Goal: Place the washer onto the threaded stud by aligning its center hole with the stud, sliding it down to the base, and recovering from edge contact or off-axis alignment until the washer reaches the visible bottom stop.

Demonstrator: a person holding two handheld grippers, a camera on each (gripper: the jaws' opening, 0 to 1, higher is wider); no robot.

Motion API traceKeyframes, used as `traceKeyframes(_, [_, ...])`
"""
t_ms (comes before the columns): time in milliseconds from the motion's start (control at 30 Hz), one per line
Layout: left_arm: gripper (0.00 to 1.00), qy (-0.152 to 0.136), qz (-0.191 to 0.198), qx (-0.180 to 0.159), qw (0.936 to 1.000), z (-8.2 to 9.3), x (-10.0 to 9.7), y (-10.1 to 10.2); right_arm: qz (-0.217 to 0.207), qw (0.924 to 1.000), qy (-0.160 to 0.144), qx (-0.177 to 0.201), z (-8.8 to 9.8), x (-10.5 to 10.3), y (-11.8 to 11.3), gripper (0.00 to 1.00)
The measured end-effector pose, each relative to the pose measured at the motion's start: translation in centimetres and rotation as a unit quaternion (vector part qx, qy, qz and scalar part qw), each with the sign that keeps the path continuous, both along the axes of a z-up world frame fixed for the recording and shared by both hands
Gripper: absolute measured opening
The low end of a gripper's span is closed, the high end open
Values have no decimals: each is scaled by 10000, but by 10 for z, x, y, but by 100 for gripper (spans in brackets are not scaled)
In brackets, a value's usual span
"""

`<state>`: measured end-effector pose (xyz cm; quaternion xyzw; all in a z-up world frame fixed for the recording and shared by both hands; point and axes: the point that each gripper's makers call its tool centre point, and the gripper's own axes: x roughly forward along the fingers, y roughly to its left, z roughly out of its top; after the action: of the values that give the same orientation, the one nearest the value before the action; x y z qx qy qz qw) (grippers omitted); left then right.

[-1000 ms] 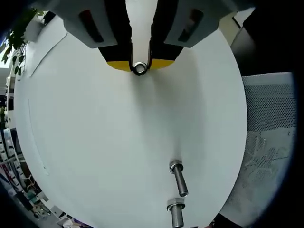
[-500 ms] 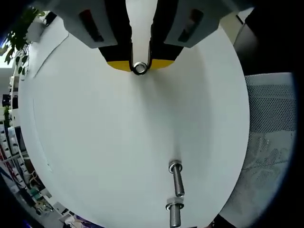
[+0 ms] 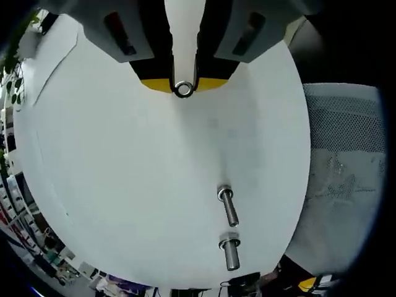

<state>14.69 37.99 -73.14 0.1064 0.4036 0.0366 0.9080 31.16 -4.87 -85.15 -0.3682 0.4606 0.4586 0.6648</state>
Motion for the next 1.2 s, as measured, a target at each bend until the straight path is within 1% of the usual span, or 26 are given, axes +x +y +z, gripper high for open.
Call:
traceKeyframes(33, [0,10,-5,4,10000,0,0,0,94,9999,4,114,5,-1,8,14])
traceKeyframes(67, [0,11,-5,2,10000,0,0,0,137,9998,18,155,15,-3,11,14])
traceKeyframes(133, [0,10,-2,-13,10000,-1,0,1,293,9993,22,244,26,-8,22,14])
traceKeyframes(333, [0,-58,13,-63,10000,1,2,0,564,9974,-42,456,40,-9,48,14])
traceKeyframes(500, [0,-6,-16,-62,10000,0,1,-1,879,9945,-151,553,45,-11,67,14])
traceKeyframes(600, [0,-33,1,-71,10000,0,1,0,1038,9927,-193,585,45,-8,76,14])
traceKeyframes(833, [0,-58,8,-83,9999,1,1,0,1213,9904,-206,622,53,-10,93,14])
traceKeyframes(967, [0,-93,22,-98,9999,2,2,0,1328,9893,-198,573,55,-10,99,14])
traceKeyframes(1033, [0,-105,27,-102,9999,2,2,1,1438,9880,-187,525,56,-14,103,14])
traceKeyframes(1200, [0,-105,21,-99,9999,2,2,1,1581,9862,-193,445,53,-17,108,14])
